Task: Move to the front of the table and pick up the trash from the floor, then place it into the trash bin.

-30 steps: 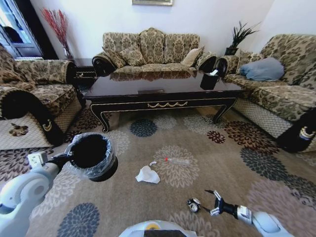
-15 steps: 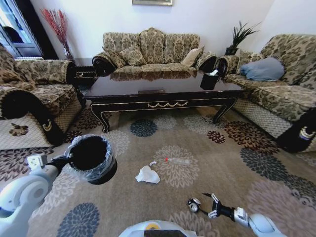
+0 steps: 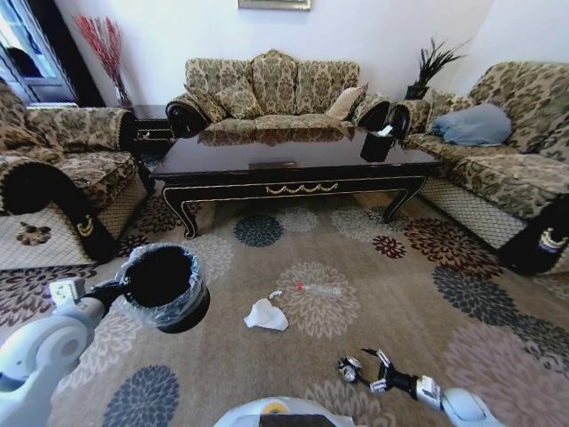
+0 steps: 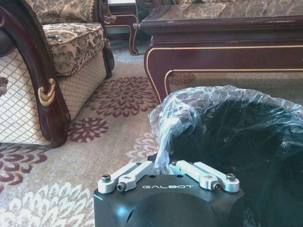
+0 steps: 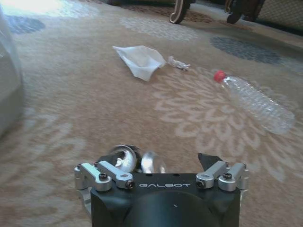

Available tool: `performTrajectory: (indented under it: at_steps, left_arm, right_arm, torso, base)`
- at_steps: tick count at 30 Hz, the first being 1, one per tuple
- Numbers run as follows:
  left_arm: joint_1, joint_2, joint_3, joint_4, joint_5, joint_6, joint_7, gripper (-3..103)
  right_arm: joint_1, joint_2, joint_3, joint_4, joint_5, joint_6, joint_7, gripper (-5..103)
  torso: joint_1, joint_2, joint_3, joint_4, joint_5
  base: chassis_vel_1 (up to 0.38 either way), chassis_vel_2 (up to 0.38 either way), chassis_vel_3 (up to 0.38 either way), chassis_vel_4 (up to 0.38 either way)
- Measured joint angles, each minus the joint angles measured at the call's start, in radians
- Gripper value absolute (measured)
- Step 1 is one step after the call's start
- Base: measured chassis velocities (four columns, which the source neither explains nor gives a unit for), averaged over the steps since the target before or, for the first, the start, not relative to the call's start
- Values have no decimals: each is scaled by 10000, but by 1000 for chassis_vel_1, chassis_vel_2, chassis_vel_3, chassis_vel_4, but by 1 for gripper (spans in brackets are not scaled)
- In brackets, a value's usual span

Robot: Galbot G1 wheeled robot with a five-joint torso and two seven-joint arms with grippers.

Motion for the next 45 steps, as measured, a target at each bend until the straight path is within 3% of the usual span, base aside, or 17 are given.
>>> performTrajectory:
  at_steps: [22,25,31,35,37,40,43,45]
  left_arm:
    - [-16,95,80,120,13,-70,-7,4]
    - [-37,120,107,152,30,-83,-7,4]
    - [-106,152,157,221,34,-89,-6,4]
    - [-143,152,225,321,104,-107,-4,4]
    - [-145,151,227,327,109,-109,-4,4]
    - [-148,151,229,326,117,-122,-1,4]
    - [-141,151,222,304,117,-124,0,4]
    - [-106,130,198,262,120,-127,1,4]
  right_arm:
    - [352,225,-45,-709,-650,204,472,83]
    - [398,259,-20,-807,-779,249,483,69]
    - [396,270,-7,-815,-790,262,486,66]
    - [327,351,9,-814,-842,309,484,45]
    - [318,359,11,-814,-856,315,480,45]
    - [272,400,41,-812,-999,362,463,31]
    - [254,419,76,-823,-1062,398,463,28]
    - [221,439,143,-829,-1133,456,463,19]
  torso:
    - [0,0,0,0,0]
    - [0,0,0,1,-1]
    - [0,0,0,1,-1]
    - [0,0,0,1,-1]
    - [0,0,0,1,-1]
    - [0,0,0,0,-1]
    - [0,0,0,0,-1]
    - [0,0,0,0,-3]
  base:
    - [0,0,0,0]
    - [0,0,0,0]
    - [0,0,0,0]
    - [0,0,0,0]
    - [0,0,0,0]
    - [0,0,0,0]
    - [0,0,0,0]
    - [0,0,0,0]
